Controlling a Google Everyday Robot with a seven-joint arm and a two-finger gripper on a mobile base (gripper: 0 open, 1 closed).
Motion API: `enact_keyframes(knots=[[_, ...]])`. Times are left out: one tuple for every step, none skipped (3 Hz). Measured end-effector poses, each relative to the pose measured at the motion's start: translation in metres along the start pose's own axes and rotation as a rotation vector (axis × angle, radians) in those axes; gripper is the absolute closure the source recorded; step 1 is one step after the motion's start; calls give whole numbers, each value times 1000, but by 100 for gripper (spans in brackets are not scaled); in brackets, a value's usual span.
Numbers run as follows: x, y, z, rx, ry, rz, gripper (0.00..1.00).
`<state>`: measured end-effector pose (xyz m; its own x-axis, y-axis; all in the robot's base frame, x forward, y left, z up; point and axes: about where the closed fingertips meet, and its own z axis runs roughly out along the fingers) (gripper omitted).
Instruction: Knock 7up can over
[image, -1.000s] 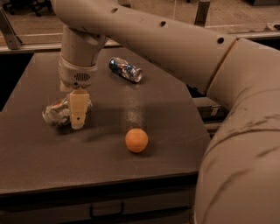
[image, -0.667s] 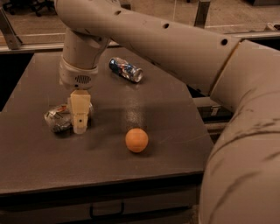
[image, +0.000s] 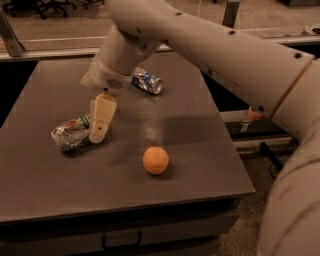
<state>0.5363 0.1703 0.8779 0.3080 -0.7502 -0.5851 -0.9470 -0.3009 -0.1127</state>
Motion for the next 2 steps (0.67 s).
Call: enact_keyframes(knots=[[16,-7,-59,175,-154,126,0],[43,-19,-97,309,-196,203,0]])
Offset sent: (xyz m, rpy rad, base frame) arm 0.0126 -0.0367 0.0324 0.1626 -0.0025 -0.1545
